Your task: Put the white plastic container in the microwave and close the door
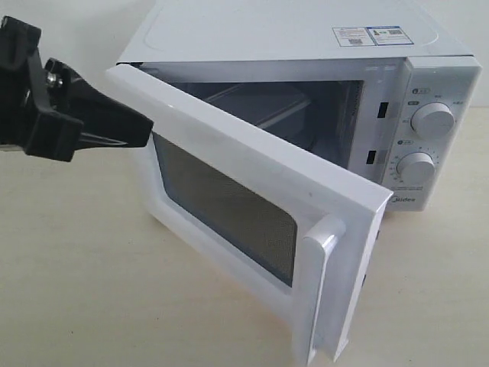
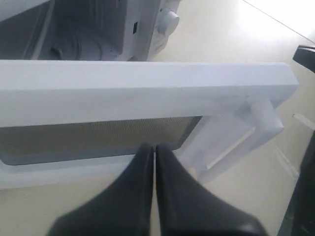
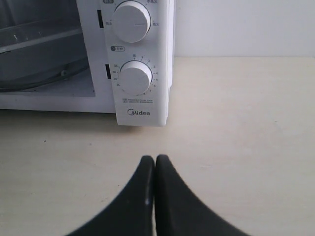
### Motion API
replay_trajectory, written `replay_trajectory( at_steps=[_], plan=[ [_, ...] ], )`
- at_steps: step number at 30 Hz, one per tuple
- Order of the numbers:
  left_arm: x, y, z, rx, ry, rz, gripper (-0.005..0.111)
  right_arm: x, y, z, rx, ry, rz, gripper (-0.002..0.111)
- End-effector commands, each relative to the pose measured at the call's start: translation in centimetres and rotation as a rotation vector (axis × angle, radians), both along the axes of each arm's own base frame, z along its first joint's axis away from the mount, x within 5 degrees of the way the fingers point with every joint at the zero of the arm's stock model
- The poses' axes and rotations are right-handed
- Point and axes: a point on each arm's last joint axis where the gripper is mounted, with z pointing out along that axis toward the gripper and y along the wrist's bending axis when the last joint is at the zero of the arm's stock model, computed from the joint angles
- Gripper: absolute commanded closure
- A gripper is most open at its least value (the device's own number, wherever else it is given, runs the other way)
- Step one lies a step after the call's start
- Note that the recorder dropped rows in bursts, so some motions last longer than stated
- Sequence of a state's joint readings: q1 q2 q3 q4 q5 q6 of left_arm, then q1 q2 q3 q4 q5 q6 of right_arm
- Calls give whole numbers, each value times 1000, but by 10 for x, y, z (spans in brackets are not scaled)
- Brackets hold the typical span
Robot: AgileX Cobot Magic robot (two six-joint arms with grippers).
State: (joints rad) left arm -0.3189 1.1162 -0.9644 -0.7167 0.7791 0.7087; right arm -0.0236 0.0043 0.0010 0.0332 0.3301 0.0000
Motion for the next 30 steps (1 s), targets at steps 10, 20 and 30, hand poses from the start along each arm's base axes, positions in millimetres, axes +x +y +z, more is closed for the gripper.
replay_trajectory(
  at_steps=[10, 20, 30],
  plan=[
    [22, -4, -7, -9, -44, 63, 103, 0, 0, 1, -2, -9, -7, 108],
    [66, -26, -42, -71, 28, 16, 103, 1, -1, 9, -4, -103, -10, 108],
    [110, -45, -47, -91, 50, -19, 103, 2, -1, 14, -5, -150, -11, 108]
  ],
)
